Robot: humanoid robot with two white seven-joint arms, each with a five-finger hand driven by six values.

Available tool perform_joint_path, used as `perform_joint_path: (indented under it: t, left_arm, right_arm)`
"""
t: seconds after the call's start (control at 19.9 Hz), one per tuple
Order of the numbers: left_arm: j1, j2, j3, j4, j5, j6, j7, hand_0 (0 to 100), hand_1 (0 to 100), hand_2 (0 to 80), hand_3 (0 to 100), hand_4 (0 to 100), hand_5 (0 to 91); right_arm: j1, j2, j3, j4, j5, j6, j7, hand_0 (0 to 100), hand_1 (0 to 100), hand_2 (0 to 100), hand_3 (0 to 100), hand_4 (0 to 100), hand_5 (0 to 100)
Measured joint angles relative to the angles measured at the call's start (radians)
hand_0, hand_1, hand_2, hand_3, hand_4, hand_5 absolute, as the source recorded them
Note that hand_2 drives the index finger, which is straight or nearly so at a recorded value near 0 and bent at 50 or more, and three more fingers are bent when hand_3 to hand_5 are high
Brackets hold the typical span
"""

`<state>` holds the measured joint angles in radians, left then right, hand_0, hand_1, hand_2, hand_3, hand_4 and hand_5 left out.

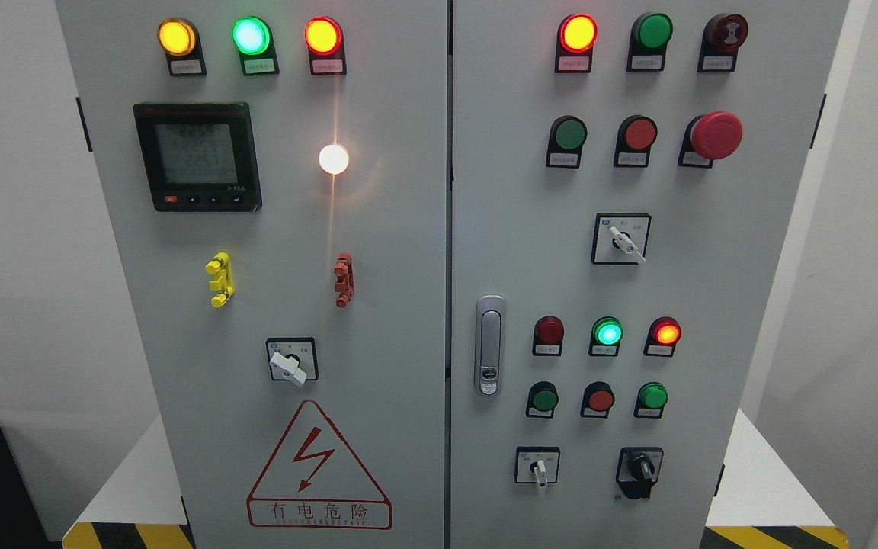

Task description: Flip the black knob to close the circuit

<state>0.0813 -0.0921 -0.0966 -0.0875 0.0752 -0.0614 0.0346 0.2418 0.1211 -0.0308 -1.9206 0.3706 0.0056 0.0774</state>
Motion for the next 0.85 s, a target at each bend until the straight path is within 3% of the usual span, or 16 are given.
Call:
perform_joint_path:
  t: [0.1, 0.2, 0.3, 0.5, 0.85]
  left_arm:
    - [0.0, 0.0, 0.0, 0.0, 0.0, 0.0, 0.0, 12, 56, 0.0, 0, 0, 0.0]
    - [0.0, 0.0, 0.0, 0.0, 0.0, 0.0, 0.0, 12, 56, 0.0, 0, 0, 0.0]
    - [0.0, 0.0, 0.0, 0.0, 0.0, 0.0, 0.0, 12, 56, 0.0, 0, 0, 0.0]
    - [0.0, 0.0, 0.0, 0.0, 0.0, 0.0, 0.0, 12, 56, 0.0, 0, 0, 0.0]
    - [0.0, 0.0, 0.0, 0.0, 0.0, 0.0, 0.0, 12, 56, 0.0, 0, 0, 0.0]
  right_arm:
    - [0.024, -0.002, 0.005, 0.004, -0.107, -0.085, -0.003, 0, 6, 3, 12, 8, 0]
    - [0.041, -0.004, 0.01, 0.012, -0.188, -0.181, 0.019, 0, 4, 0, 7, 2, 0]
    - [0.054, -0.005, 0.013, 0.019, -0.249, -0.232, 0.042, 0, 3, 0, 2, 0, 0]
    - [0.075, -0.007, 0.018, 0.026, -0.372, -0.269, 0.113, 0, 2, 0, 0, 0, 0]
    - [0.091, -0.01, 0.017, 0.032, -0.492, -0.292, 0.156, 0, 1, 0, 0, 0, 0]
